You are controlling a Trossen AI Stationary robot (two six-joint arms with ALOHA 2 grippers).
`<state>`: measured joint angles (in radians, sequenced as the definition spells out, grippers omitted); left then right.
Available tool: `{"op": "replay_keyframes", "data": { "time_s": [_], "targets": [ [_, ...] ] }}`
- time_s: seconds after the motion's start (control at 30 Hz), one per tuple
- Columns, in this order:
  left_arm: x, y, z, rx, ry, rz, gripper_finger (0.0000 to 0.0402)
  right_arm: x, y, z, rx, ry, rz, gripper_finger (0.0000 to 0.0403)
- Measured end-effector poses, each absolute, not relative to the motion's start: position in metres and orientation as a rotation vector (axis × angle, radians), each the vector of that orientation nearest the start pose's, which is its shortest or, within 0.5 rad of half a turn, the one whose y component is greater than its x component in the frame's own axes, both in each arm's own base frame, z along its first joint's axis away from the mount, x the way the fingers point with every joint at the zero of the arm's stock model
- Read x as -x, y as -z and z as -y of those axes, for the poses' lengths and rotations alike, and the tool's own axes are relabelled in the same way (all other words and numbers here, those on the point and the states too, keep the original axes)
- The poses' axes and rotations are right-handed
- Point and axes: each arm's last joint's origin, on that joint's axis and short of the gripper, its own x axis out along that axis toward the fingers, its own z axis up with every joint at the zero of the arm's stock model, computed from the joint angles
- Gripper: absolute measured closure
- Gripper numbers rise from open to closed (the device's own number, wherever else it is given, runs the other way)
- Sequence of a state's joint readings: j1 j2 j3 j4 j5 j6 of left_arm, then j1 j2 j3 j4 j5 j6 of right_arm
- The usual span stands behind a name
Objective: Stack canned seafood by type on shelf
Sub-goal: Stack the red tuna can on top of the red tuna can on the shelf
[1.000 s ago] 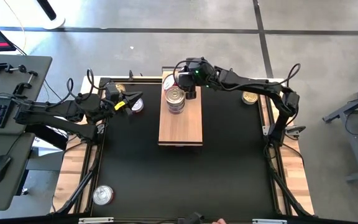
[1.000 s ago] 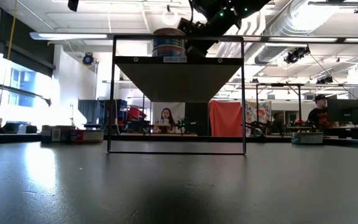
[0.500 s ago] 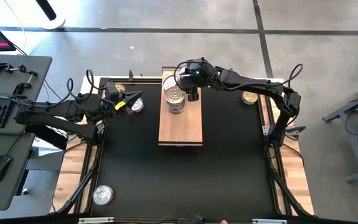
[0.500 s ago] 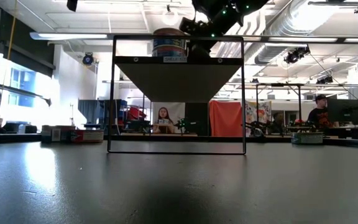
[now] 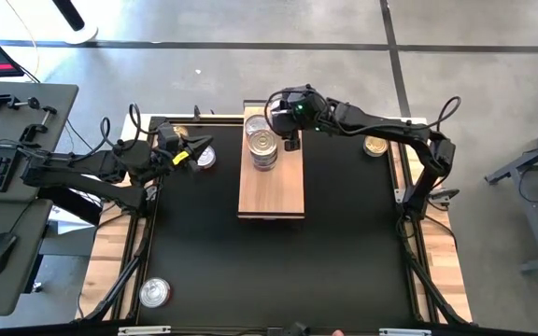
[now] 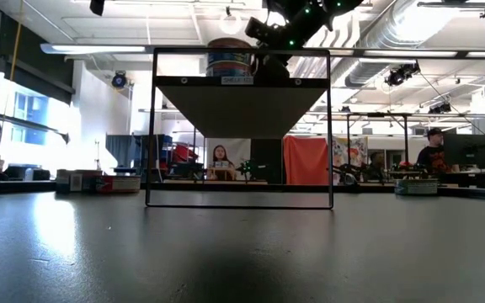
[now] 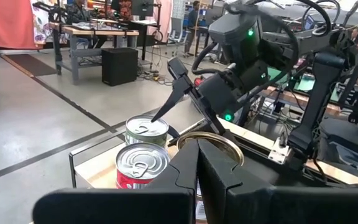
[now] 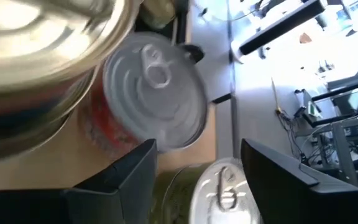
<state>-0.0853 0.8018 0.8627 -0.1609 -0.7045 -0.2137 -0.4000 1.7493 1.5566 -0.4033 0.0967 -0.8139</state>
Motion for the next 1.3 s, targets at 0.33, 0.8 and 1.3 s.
{"op": "replay_keyframes", "data": {
  "time_s": [0.33,0.8,1.3],
  "targets": [
    [-0.167,-0.359,-0.005,0.168,-0.638,-0.026,0.0401,-0.364,-0.324,0.163,0.659,0.264,-0.749,0.0178],
    [-0.186,-0.356,-0.002,0.172,-0.545,-0.026,0.0401,-0.298,-0.381,0.186,0.312,0.558,-0.601,0.0178],
    [-0.207,-0.344,-0.005,0.262,-0.547,-0.046,0.0402,-0.234,-0.374,0.187,-0.088,0.134,-0.742,0.0178]
  ]
}}
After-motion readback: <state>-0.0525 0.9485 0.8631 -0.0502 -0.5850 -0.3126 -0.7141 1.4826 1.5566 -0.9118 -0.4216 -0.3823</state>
